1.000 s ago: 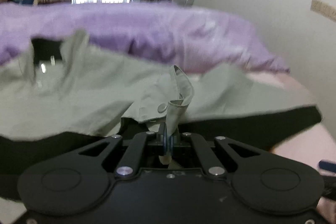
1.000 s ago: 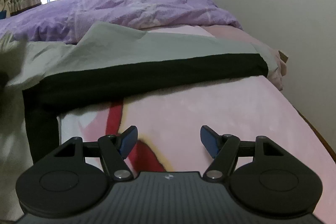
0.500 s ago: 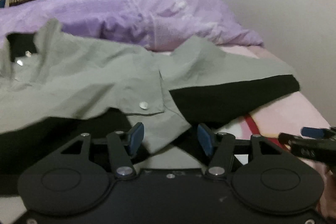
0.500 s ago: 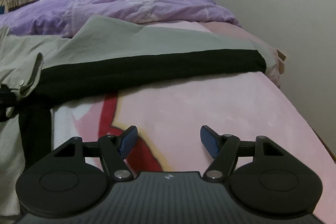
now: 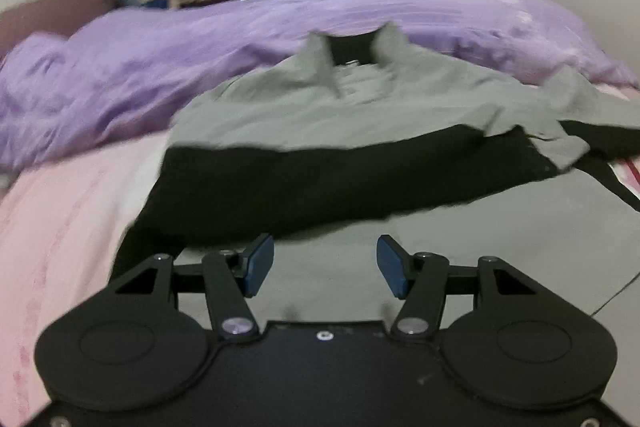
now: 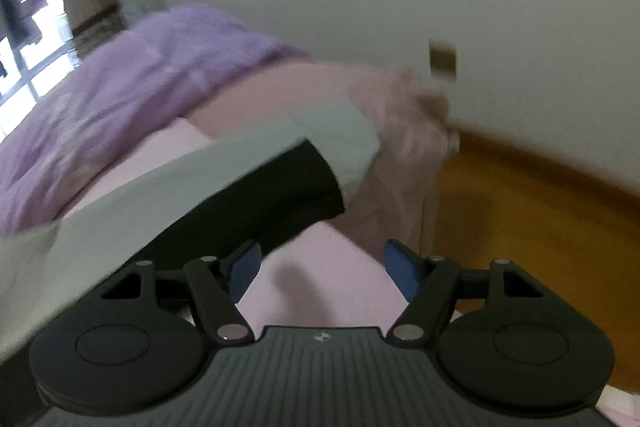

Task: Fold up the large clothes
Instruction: 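Reach to the other sleeve cuff and close the right tool on it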

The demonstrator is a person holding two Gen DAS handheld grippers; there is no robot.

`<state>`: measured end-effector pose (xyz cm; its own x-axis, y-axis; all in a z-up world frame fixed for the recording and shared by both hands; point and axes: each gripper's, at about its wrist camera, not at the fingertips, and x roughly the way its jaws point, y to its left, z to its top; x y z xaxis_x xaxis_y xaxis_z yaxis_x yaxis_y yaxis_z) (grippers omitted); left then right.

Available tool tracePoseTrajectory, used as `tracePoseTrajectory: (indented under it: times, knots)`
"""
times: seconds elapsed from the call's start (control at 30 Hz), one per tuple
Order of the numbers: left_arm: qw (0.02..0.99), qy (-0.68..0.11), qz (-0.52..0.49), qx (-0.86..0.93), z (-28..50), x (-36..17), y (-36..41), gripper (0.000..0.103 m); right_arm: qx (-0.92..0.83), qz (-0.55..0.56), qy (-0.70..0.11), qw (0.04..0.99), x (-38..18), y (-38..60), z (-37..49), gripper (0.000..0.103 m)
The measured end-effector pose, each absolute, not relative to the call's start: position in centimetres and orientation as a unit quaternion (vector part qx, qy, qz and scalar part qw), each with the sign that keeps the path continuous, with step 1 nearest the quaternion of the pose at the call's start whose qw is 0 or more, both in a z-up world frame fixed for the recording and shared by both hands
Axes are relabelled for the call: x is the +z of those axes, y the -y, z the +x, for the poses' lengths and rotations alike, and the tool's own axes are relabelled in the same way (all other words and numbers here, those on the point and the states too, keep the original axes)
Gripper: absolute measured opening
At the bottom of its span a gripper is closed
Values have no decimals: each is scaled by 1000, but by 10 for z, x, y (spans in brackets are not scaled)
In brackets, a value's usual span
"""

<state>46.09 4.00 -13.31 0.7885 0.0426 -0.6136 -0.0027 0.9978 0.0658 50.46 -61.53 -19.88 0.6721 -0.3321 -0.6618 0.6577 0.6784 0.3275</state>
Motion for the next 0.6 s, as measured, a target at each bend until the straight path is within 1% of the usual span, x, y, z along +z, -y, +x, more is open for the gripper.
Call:
tracePoseTrajectory:
  times: [0.07,0.2,0.3,0.37,0.4,0.47,0.5,0.6]
  knots:
    - [943,-332,9,33,455,-139,-56,58,-278,337,-290,851,-213,636,522,83]
    - [936,-346,-8,68,445,-151,-83,58,-244,423,-248,837,-227,660,534,82]
    - [930,-357,-12,92,444,-158,-95,58,-243,485,-228,809,-240,670,532,84]
    - [929,-358,-18,97,441,-160,-100,58,-251,537,-198,781,-247,674,520,82]
    - [928,-358,-20,98,442,-161,-101,58,-256,550,-175,775,-248,674,511,78]
    - [929,-356,-21,95,442,-160,-97,58,-267,551,-148,777,-244,672,498,79]
    - [929,-357,-20,92,444,-161,-94,58,-266,539,-147,786,-241,671,498,79]
    - [930,-358,-12,85,447,-161,-87,58,-284,500,-169,801,-234,673,509,78]
